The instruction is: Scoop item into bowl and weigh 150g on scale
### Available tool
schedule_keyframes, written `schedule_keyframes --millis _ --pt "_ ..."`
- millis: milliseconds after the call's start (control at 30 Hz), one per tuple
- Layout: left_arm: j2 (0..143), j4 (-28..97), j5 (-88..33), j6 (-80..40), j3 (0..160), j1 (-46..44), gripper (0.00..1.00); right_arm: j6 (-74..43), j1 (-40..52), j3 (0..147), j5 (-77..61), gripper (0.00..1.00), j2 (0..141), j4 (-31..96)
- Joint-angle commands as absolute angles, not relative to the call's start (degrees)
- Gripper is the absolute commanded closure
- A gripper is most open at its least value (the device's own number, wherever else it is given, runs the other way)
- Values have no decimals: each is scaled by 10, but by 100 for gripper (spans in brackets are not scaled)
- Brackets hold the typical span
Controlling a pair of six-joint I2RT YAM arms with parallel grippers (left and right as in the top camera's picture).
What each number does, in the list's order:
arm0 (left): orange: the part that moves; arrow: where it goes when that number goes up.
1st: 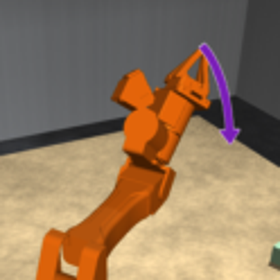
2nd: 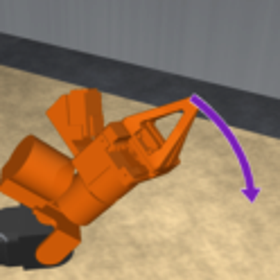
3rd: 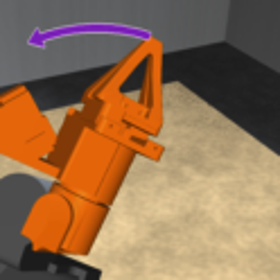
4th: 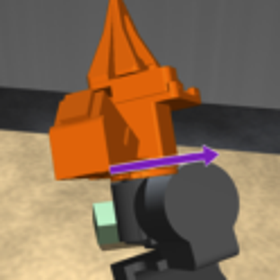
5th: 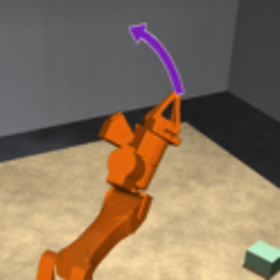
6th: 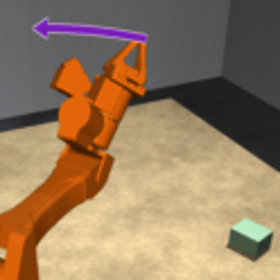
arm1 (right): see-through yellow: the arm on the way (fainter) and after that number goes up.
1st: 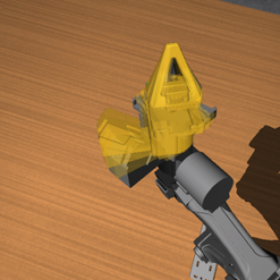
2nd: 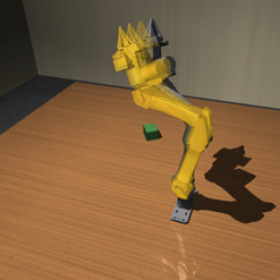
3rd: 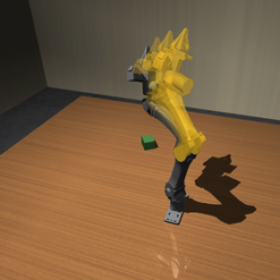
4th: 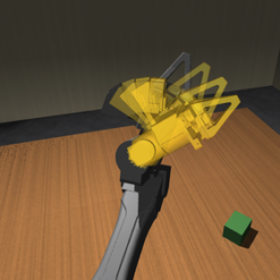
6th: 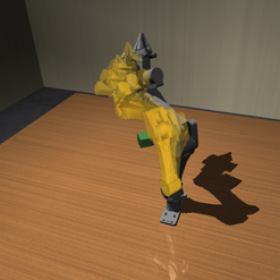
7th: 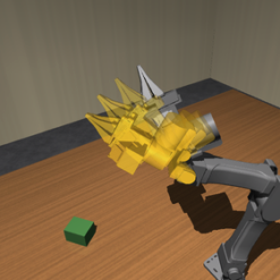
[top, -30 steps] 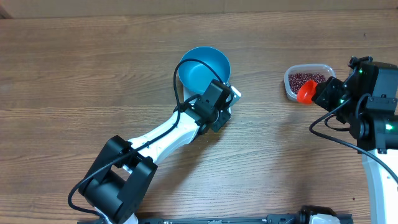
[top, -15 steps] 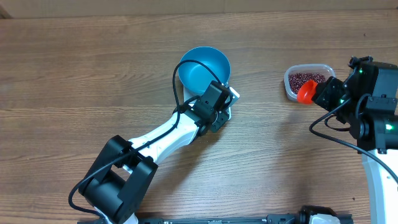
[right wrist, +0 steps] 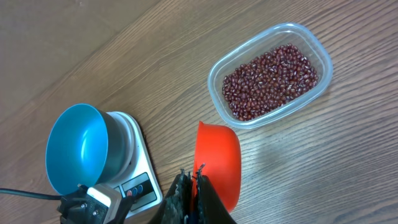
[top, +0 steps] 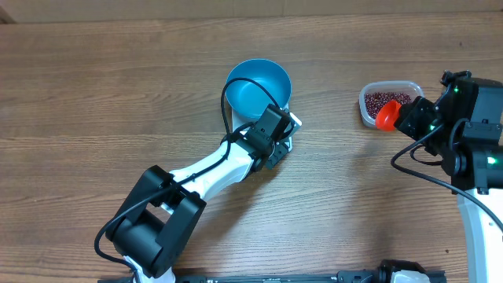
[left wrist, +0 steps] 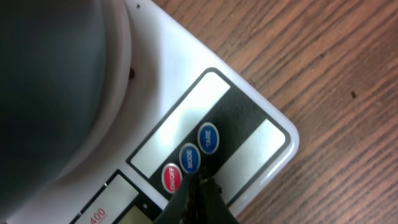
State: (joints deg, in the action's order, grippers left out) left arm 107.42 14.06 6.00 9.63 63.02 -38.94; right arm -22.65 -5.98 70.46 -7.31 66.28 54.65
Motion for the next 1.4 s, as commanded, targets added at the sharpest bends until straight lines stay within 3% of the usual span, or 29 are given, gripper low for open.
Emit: schedule_keyframes --millis 0,1367 --pt "1082 130 67 107 627 -385 96 -224 -62 721 -76 96 670 541" --pt "1085 130 109 96 627 -385 96 -224 -62 721 -76 96 677 542"
